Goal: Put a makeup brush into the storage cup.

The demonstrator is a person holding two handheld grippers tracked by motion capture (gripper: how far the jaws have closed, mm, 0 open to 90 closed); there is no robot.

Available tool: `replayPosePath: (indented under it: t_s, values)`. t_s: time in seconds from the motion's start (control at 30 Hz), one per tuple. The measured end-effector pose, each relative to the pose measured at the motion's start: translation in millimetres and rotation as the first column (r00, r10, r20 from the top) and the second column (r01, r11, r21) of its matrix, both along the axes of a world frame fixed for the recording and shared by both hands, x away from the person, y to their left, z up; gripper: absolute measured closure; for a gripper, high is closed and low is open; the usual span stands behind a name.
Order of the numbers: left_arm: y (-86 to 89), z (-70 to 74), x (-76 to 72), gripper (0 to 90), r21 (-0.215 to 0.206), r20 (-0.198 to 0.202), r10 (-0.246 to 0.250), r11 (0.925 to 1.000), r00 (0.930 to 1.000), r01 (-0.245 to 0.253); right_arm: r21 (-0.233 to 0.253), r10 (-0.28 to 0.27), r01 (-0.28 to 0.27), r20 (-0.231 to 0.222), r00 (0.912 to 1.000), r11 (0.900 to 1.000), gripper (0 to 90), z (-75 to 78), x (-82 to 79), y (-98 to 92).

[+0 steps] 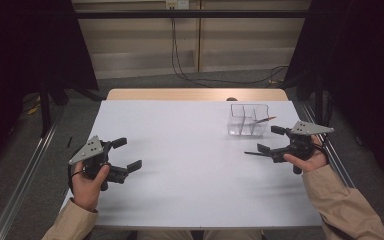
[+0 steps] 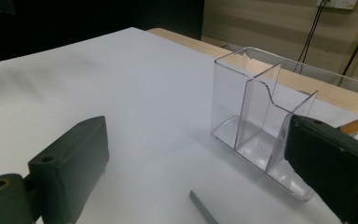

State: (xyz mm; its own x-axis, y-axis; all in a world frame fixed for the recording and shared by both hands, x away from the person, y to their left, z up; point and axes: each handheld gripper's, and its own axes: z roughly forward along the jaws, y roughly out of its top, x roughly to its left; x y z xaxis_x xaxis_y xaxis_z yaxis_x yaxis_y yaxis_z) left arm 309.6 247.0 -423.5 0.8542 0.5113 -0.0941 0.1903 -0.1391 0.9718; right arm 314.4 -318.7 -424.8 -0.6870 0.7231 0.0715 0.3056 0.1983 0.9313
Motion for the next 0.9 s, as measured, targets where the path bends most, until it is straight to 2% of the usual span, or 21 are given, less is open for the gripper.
replayPosePath:
  t_s: [0.23,0.67,0.9]
  values:
    - [1.0,0.2,-0.4,0.0,0.002,-0.001,0.003,1.0,1.0,-0.003,-0.003,-0.011,0.011,-0.022,0.9997,1.0,5.9,-3.3,7.7,-3.1]
    - [0.5,0.2,0.3,0.0,0.005,-0.001,0.002,1.0,1.0,-0.002,0.001,-0.043,0.043,-0.019,0.9989,0.999,6.3,-2.8,17.1,-9.2]
    - [0.3,0.0,0.4,0.0,0.004,-0.001,0.003,1.0,1.0,-0.003,-0.041,-0.048,0.046,-0.059,0.9971,0.998,6.4,-6.4,24.6,-14.2]
